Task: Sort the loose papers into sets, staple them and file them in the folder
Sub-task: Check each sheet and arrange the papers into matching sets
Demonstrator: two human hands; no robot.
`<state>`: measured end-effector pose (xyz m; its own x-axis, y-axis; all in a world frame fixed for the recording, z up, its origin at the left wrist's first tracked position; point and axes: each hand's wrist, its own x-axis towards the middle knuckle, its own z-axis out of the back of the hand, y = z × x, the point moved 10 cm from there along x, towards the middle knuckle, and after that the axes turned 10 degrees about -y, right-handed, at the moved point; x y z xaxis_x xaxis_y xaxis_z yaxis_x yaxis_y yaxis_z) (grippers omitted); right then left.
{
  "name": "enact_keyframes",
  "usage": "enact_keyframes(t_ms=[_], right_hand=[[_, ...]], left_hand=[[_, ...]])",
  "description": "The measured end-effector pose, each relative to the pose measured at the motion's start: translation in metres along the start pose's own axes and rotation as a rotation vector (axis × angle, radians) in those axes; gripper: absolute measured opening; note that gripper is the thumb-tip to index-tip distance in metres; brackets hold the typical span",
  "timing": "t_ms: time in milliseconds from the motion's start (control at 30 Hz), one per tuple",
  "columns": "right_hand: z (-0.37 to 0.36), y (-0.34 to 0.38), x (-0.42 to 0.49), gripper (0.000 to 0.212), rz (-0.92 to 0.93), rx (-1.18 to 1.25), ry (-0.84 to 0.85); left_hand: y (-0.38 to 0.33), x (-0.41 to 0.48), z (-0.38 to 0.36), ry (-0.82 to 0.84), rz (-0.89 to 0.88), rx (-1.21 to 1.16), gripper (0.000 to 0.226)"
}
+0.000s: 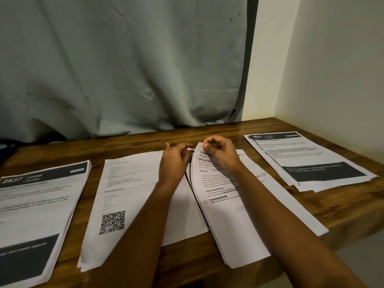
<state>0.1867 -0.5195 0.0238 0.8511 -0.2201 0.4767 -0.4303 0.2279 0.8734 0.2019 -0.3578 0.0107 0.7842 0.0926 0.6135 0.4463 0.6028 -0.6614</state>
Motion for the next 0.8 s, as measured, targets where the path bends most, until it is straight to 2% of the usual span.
enact_keyframes(t_ms=[433, 800], right_hand=[[0.003, 0.008, 0.001, 0.002, 0.052, 0.032, -0.003], [0.001, 0.01, -0.001, 0.001, 0.061, 0.031, -0.003]], left_hand=[[-0.011, -0.005, 0.015, -0.066, 0.002, 0.038, 0.018], [-0.022, -0.004, 0.02, -0.1, -0.077, 0.116, 0.017]])
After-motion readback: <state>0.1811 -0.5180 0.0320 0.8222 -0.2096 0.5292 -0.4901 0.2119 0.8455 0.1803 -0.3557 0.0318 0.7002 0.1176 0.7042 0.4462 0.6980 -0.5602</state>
